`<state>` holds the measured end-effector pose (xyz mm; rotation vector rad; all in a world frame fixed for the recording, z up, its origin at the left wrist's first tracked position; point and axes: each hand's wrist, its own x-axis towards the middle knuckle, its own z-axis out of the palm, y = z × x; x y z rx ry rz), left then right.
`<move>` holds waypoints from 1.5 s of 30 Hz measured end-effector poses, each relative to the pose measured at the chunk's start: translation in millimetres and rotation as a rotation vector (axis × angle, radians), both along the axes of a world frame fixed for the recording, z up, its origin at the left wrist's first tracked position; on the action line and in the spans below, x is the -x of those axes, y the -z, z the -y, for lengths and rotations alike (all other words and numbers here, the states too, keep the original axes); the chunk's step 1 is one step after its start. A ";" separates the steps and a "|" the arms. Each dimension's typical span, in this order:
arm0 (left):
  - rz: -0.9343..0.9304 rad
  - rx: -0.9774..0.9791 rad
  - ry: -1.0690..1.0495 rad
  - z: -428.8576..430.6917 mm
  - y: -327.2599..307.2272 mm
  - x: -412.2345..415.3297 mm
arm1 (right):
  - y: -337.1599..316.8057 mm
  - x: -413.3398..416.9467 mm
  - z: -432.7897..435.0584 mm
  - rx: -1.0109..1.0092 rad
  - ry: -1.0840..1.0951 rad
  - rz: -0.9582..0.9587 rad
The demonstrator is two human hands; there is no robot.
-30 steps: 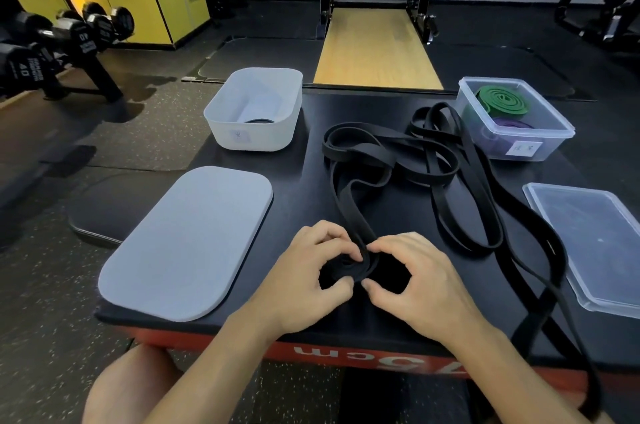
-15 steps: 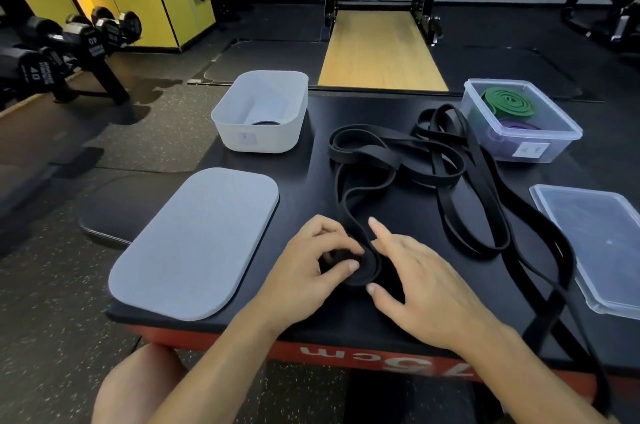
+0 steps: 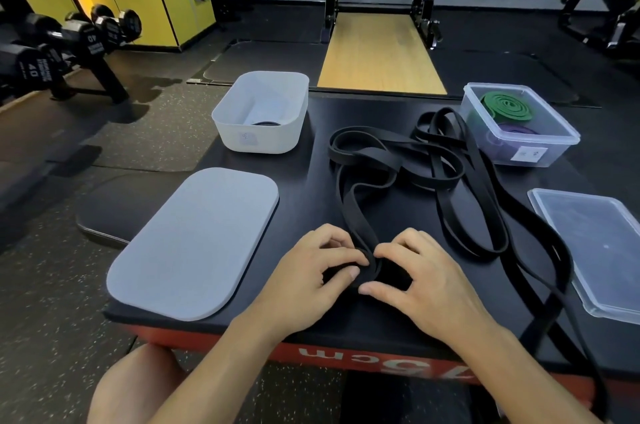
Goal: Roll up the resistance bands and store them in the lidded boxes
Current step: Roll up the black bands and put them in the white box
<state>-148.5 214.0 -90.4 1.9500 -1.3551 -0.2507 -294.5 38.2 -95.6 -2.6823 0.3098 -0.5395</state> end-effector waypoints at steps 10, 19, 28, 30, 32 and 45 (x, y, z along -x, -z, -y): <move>-0.327 0.106 -0.056 1.8 -2.3 -4.0 | -6.2 -4.5 -16.5 0.103 0.077 0.059; -0.171 0.052 -0.088 3.0 2.0 -1.8 | -6.0 -0.2 -17.4 -0.034 -0.036 -0.063; -0.183 0.048 -0.056 1.3 2.2 -2.1 | -5.6 6.2 15.8 -0.006 -0.116 -0.019; -0.172 0.040 -0.053 1.4 1.8 -2.1 | -4.5 5.8 15.1 -0.002 -0.120 -0.048; -0.177 0.037 -0.053 1.7 0.6 -2.6 | -2.2 5.8 14.2 -0.010 -0.107 -0.039; -0.370 0.114 -0.087 3.6 -5.4 -3.1 | -7.8 13.4 0.7 -0.193 -0.012 -0.142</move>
